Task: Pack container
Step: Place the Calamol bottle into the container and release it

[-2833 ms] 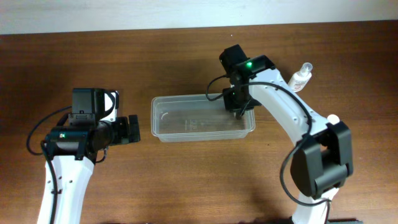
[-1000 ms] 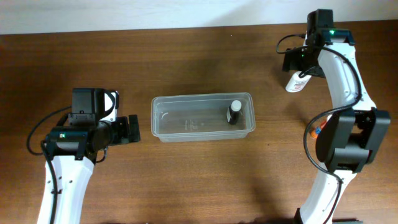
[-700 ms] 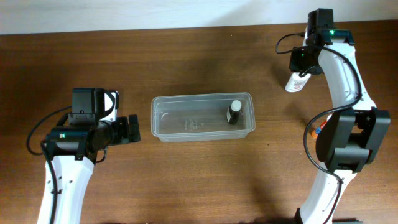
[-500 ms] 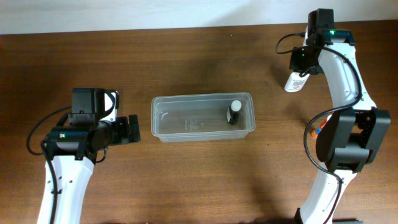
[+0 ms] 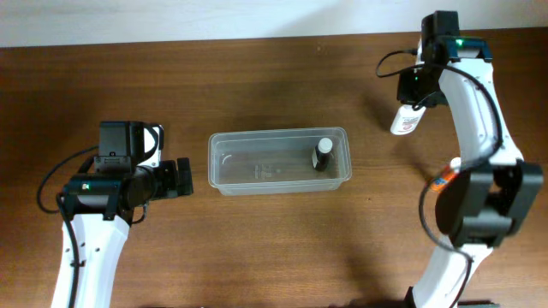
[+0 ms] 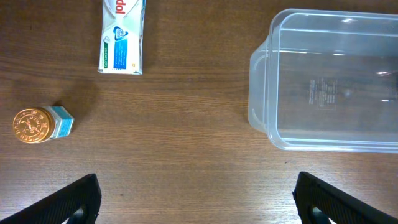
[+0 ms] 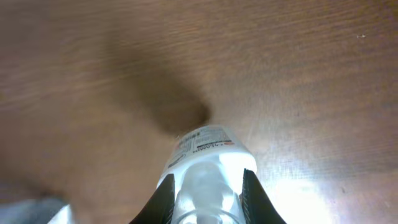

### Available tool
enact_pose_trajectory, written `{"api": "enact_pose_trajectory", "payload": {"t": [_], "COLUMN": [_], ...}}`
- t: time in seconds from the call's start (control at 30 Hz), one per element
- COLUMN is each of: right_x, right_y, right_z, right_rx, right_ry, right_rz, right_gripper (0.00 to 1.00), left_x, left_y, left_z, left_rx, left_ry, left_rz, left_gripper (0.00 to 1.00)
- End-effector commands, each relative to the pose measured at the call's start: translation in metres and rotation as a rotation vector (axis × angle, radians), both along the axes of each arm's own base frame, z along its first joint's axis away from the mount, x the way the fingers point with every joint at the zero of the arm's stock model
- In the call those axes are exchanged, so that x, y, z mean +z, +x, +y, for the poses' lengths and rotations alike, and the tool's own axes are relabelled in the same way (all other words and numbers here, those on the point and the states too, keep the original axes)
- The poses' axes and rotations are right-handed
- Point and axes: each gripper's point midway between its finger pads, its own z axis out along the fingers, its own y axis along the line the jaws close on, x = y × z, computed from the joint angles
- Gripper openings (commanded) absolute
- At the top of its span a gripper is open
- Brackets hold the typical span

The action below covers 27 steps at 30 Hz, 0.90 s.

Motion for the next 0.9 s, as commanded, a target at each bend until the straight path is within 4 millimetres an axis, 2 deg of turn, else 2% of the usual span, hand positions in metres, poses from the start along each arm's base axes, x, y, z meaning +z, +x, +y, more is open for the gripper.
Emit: {"api": "enact_pose_trajectory", "payload": {"t": [0.0, 0.1, 0.17, 0.3, 0.37, 0.47, 0.57, 0.63, 0.7, 0.87], "right_x": [0.106, 0.136, 0.150, 0.147, 0.134, 0.113, 0.079, 0.064, 0.039, -0.018], "right_y": [-0.031, -0.062, -0.082, -0.112, -0.125, -0.134, -0.138, -0.136, -0.131, -0.125], "right_z": [0.054, 0.100, 0.132, 0.174, 0.196, 0.217, 0.234, 0.239, 0.242, 0.236], "right_rx": [0.118, 0.236, 0.322, 0.404, 0.470, 0.534, 0.579, 0.587, 0.586, 0.564], "right_ry": [0.012, 0.044, 0.059, 0.088, 0.083, 0.073, 0.060, 0.059, 0.058, 0.055], "right_rz": [-0.199, -0.236, -0.250, -0.197, -0.143, -0.088, -0.034, -0.030, -0.025, -0.016], "right_gripper": [0.15, 0.15, 0.15, 0.15, 0.15, 0.15, 0.15, 0.15, 0.15, 0.15], "left_x": [0.005, 0.005, 0.005, 0.005, 0.005, 0.005, 0.005, 0.005, 0.005, 0.005], "left_y": [0.003, 0.003, 0.003, 0.003, 0.003, 0.003, 0.003, 0.003, 0.003, 0.003], "left_z": [0.002, 0.002, 0.002, 0.002, 0.002, 0.002, 0.002, 0.002, 0.002, 0.002], "left_rx": [-0.007, -0.007, -0.007, -0.007, -0.007, -0.007, -0.007, -0.007, -0.007, -0.007], "left_ry": [0.013, 0.013, 0.013, 0.013, 0.013, 0.013, 0.013, 0.013, 0.013, 0.013], "left_rz": [-0.015, -0.014, -0.015, -0.015, -0.015, -0.015, -0.015, -0.015, -0.015, -0.015], "left_gripper": [0.99, 1.00, 0.99, 0.99, 0.99, 0.99, 0.99, 0.99, 0.99, 0.99]}}
